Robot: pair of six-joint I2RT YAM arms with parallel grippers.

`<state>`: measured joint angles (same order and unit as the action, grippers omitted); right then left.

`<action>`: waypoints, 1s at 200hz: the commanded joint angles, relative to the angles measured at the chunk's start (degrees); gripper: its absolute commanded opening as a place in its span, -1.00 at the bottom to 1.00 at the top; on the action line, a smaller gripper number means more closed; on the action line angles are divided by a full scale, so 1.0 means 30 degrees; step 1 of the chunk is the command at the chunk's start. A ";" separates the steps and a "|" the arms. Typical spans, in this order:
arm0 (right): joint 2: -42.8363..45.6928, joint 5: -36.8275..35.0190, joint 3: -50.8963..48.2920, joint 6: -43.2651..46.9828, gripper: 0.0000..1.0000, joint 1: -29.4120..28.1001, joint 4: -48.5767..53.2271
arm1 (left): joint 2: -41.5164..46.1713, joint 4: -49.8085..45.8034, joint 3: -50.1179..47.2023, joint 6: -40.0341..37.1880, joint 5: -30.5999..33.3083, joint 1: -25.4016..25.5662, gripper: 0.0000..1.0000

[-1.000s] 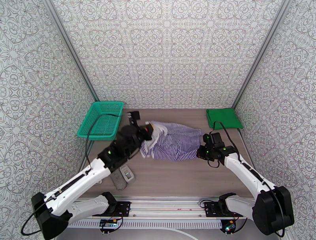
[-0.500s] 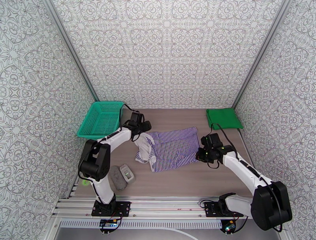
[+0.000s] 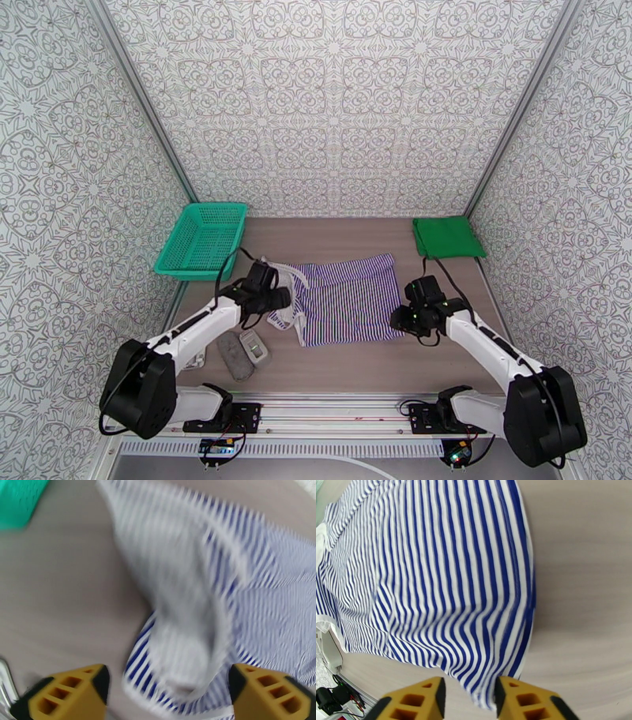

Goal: Fold and stack the mixed laundry pile

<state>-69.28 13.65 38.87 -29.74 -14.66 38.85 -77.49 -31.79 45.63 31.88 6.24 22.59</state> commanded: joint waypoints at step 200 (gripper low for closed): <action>-0.0485 -0.1088 -0.3067 -0.2113 -0.36 0.0370 -0.1172 | -0.1317 0.5845 -0.2566 -0.0080 -0.1270 -0.0517 -1.00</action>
<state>-69.80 12.64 30.17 -34.76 -13.87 35.20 -87.02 -22.39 41.85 29.43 4.54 21.96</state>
